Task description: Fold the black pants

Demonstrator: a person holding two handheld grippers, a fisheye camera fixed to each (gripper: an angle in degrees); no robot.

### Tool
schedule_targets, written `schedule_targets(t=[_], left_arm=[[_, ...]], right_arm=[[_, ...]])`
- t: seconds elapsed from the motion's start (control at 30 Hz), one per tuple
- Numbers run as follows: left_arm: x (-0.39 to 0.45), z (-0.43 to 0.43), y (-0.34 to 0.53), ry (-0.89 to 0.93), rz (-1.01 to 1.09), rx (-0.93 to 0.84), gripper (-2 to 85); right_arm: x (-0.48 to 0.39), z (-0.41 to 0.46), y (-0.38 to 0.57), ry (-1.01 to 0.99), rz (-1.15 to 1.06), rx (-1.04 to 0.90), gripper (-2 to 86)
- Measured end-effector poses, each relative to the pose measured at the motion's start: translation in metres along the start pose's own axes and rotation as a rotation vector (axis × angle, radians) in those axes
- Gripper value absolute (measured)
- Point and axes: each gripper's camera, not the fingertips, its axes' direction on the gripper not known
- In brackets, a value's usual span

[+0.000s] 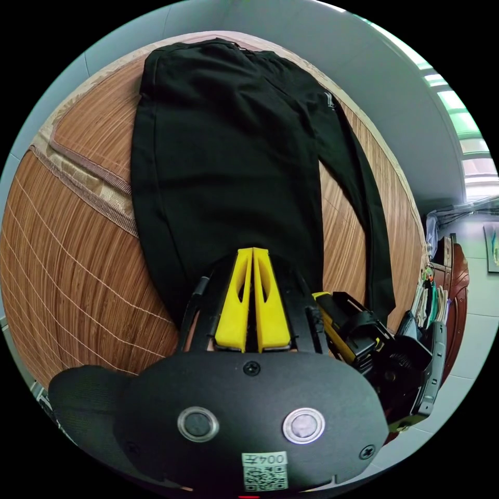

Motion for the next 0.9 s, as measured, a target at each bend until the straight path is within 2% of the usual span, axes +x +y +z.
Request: schedule_targets(t=[0.9], left_arm=[[-0.042,-0.009,-0.012,0.102,-0.036,-0.046,0.6]], right_arm=[[-0.022,0.010,0.008,0.090,-0.006,0.030,-0.7]])
